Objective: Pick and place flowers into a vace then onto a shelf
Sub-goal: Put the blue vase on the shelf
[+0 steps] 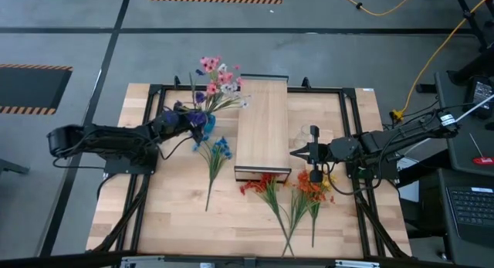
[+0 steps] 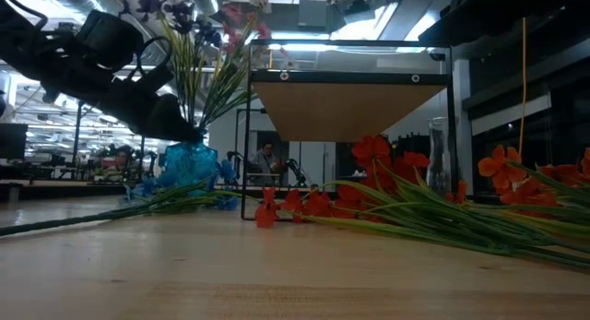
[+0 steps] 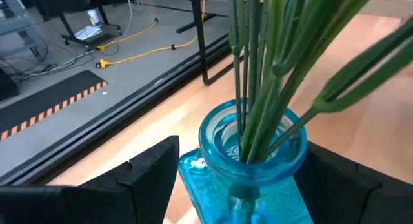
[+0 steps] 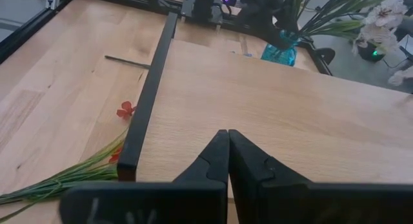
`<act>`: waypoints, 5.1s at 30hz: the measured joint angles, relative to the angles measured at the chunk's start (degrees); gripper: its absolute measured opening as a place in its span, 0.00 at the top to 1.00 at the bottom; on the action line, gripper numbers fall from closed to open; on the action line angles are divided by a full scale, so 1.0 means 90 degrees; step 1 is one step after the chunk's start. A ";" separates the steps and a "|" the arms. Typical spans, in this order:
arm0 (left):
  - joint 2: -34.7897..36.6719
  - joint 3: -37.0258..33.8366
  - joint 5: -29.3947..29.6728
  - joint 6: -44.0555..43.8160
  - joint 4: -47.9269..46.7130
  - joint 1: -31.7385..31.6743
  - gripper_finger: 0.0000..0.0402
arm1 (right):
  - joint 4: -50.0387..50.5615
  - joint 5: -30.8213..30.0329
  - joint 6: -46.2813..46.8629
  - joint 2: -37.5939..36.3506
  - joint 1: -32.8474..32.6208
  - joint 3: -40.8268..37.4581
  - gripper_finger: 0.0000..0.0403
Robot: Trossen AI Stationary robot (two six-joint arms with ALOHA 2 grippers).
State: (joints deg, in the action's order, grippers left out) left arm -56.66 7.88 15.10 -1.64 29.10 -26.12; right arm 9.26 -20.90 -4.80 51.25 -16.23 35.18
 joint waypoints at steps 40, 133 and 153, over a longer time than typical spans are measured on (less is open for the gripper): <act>0.0619 0.0479 -0.0295 0.0542 0.1017 -0.0033 0.60 | -0.0005 -0.0004 -0.0103 -0.0001 0.0000 0.0000 0.98; -0.5051 0.6944 -0.4807 0.0203 0.0151 -0.1246 0.60 | -0.0126 -0.0448 -0.0539 -0.0001 0.1251 0.0000 0.98; -0.5095 0.6853 -0.4480 0.0317 0.0048 -0.1151 0.60 | -0.0121 -0.0448 -0.0527 -0.0001 0.1251 0.0000 0.98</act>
State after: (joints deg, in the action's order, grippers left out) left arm -102.52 69.56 -25.22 1.21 29.54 -36.48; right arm 8.16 -24.93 -9.54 51.24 -4.97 35.18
